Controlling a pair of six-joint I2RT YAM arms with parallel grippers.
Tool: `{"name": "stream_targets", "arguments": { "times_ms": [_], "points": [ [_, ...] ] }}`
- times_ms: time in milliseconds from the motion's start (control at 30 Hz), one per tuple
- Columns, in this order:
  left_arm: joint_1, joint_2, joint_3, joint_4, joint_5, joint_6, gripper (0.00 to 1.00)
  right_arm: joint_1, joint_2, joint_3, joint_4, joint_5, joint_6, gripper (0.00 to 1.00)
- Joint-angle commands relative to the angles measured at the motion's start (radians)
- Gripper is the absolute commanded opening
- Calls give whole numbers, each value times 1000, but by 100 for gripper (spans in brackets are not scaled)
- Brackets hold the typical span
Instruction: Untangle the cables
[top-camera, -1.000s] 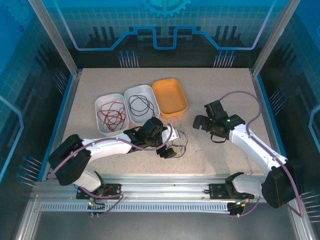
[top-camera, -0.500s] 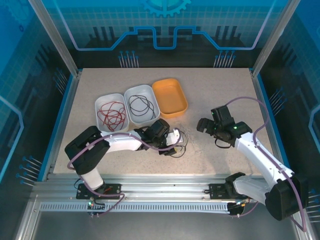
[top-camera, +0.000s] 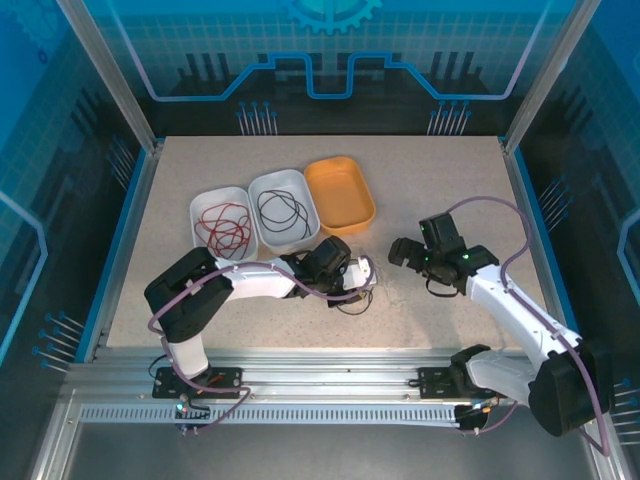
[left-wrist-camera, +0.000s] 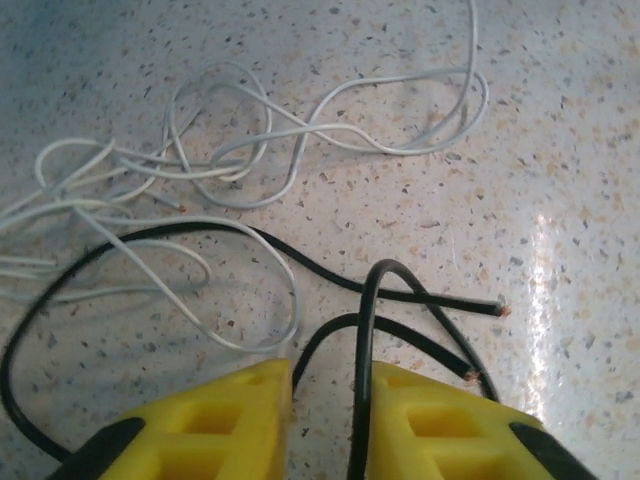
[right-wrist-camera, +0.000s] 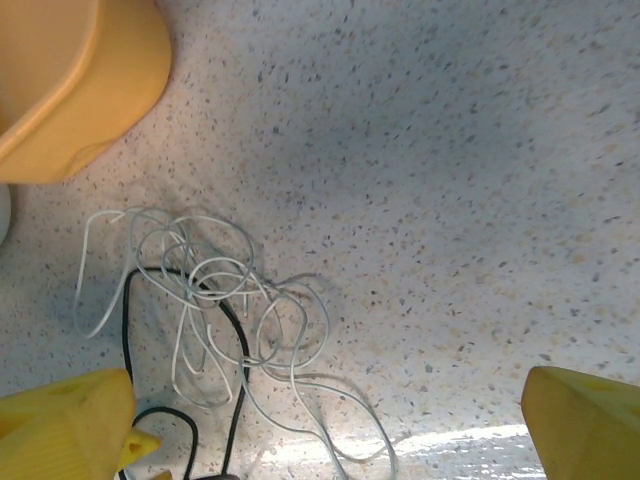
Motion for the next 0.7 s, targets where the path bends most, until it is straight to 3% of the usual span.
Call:
{"name": "stream_targets", "arguments": {
  "times_ms": [0, 167, 333, 533, 667],
  "points": [
    [-6, -12, 4, -11, 18, -19, 15, -4, 16, -40, 88, -61, -10, 100],
    [-6, -47, -26, 0, 20, -48, 8, 5, 107, -39, 163, -140, -36, 99],
    [-6, -96, -60, 12, 25, -76, 3, 28, 247, 26, 174, -191, -50, 82],
    [-6, -157, -110, 37, 43, -112, 0, 103, 389, 152, 129, -168, -83, 73],
    [-6, -183, -136, 52, 49, -129, 0, 151, 467, 221, 114, -155, -108, 71]
  ]
}}
